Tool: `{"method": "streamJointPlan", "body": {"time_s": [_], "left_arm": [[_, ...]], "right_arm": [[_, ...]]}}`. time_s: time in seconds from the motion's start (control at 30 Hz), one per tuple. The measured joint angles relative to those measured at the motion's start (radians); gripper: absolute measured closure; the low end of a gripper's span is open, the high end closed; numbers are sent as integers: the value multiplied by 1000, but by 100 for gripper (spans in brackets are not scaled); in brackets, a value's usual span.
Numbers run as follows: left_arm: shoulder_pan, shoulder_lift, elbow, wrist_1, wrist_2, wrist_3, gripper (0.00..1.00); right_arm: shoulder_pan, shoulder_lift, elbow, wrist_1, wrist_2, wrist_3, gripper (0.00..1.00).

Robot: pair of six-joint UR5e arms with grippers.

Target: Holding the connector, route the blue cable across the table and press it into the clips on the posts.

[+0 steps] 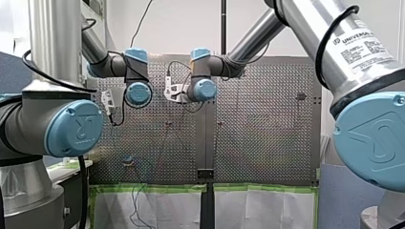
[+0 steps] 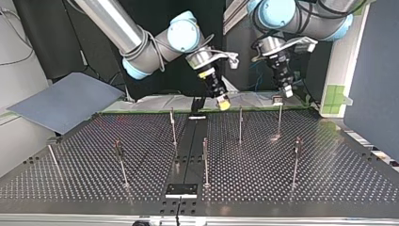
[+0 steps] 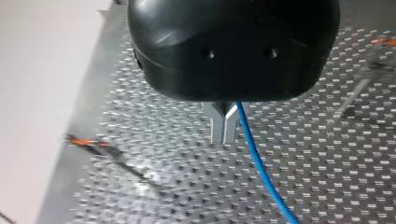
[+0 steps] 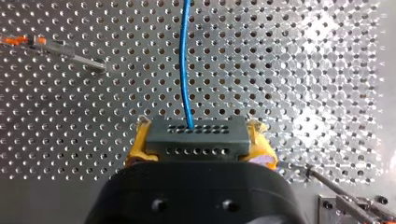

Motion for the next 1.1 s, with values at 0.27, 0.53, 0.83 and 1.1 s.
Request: {"method": "streamJointPlan", "body": {"time_s": [0.27,0.53,0.83,1.1], "left_arm": [[24,74,36,-27,12,9,100],[44,70,69,-28,72,13,100],[63,62,90,-31,106,14,100],[85,62,120,-55,108,24,100]], "right_arm": [[1,6,-74,55,-1,16,100],[9,10,-138,111,-4,24,100],[15,13,-208,170,-15,50,100],[10,14,-276,232,-17,77,100]]}}
